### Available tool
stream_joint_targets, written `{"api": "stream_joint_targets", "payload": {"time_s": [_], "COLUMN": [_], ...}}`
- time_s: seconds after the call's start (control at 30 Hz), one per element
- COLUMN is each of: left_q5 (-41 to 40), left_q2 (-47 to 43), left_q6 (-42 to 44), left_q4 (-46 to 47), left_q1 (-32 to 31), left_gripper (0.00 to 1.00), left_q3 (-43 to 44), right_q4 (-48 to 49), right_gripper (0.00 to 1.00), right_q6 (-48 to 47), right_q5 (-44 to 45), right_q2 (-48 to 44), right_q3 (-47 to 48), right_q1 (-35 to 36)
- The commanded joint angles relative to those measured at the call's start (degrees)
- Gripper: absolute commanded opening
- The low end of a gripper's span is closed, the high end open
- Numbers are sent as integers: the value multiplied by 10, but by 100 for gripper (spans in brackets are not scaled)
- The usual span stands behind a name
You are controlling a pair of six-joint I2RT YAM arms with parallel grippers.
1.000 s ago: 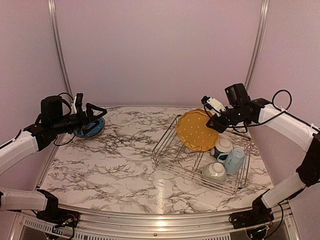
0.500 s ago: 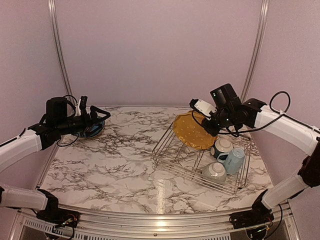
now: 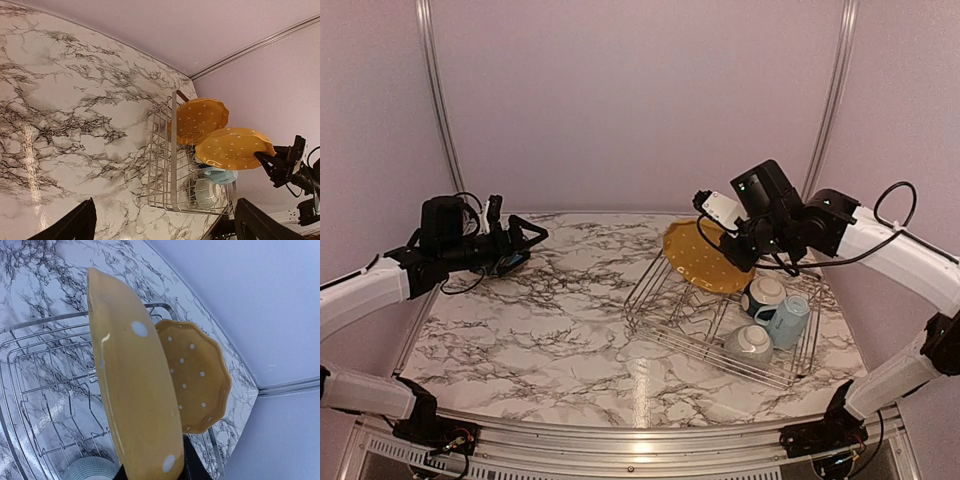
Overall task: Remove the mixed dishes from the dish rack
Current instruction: Grab the plate from the dish rack, then pass from the right arm to the left
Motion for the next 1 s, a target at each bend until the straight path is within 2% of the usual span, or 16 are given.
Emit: {"api": "stream_joint_targets", "payload": {"time_s": [0.0,0.13,0.27,0.43,0.53,0.67,0.73,0.8,0.97], "left_q5": [-7,-10,-11,-26,-28,-28,-29,-31,-37], "left_q2": [21,37,50,51,56,82,101,126,178], "left_q6": [10,17,15,-7,-45,-88,-103,-111,-132], "left_q4": [11,1,4,40,97,188,224,242,280], "left_q1": [-12,-20,-32,-59,-86,-150,-181,-207,-258], "left_gripper": [99,99,99,99,99,99,99,98,95], "left_q3": [32,53,65,62,52,48,49,57,84], "right_q4": [6,12,-1,41,111,298,413,484,484], "right_gripper": [0,0,0,0,0,0,0,0,0], "right_q6": [93,141,212,301,356,489,581,623,621], "right_q5": [11,-78,-292,-447,-577,-717,-754,-763,-733], "right_q2": [-39,-76,-92,-100,-102,-109,-108,-102,-87], "right_q3": [57,54,57,22,-29,-124,-170,-198,-191], "right_q1": [12,-8,-115,-207,-264,-295,-295,-292,-264]}}
